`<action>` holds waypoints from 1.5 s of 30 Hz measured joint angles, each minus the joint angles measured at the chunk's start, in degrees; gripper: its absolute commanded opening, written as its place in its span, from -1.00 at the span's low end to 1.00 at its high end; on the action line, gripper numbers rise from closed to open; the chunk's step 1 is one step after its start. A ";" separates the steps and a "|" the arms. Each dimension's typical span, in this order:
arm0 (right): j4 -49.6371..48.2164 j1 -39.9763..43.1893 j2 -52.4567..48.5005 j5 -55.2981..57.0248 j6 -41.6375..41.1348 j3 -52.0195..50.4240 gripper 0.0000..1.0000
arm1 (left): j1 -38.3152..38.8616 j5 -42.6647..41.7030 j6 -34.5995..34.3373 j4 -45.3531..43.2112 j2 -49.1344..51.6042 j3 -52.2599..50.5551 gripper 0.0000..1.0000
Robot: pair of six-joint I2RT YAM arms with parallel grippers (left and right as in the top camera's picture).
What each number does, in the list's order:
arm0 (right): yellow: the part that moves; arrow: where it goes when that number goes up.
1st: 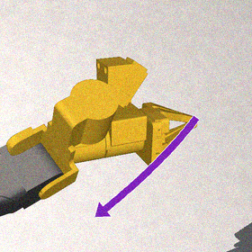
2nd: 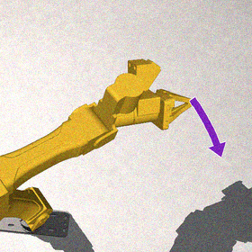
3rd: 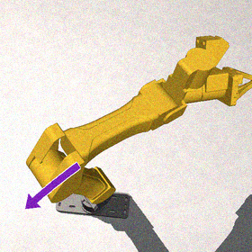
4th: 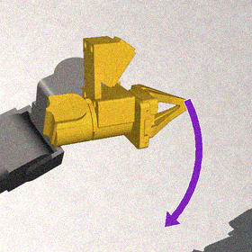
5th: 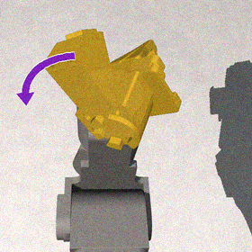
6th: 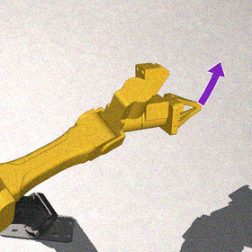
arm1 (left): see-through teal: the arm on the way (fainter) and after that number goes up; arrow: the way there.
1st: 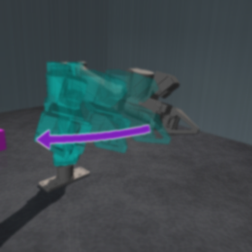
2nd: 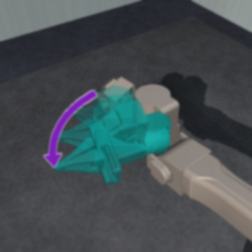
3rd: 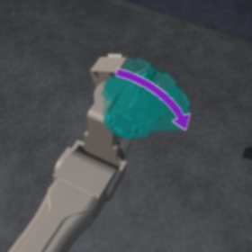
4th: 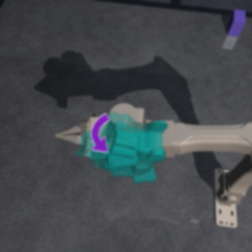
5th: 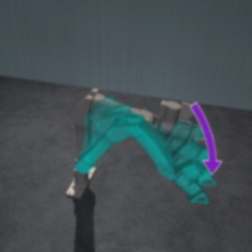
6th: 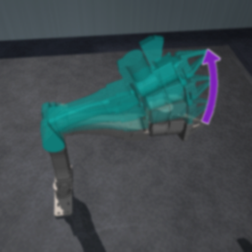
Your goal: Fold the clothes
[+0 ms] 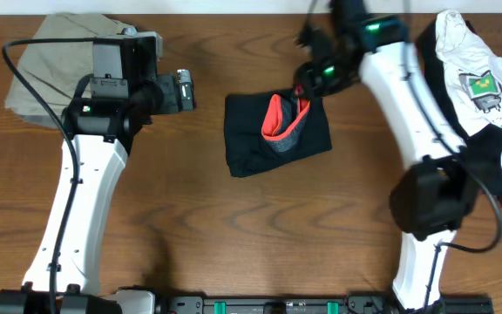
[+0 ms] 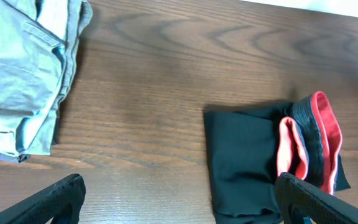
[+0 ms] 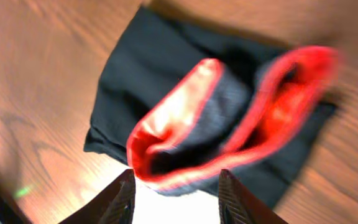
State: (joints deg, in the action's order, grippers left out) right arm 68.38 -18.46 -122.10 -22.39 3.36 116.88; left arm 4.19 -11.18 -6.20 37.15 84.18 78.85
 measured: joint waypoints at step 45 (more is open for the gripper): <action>5.66 0.63 -10.75 10.12 -1.64 -0.63 -0.43 | -10.84 0.00 -3.08 4.68 0.00 0.00 0.96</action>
State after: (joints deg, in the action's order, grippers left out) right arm 74.04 -17.82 -132.86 -12.27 1.72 116.25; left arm -6.66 -11.18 -9.28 41.82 84.18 78.85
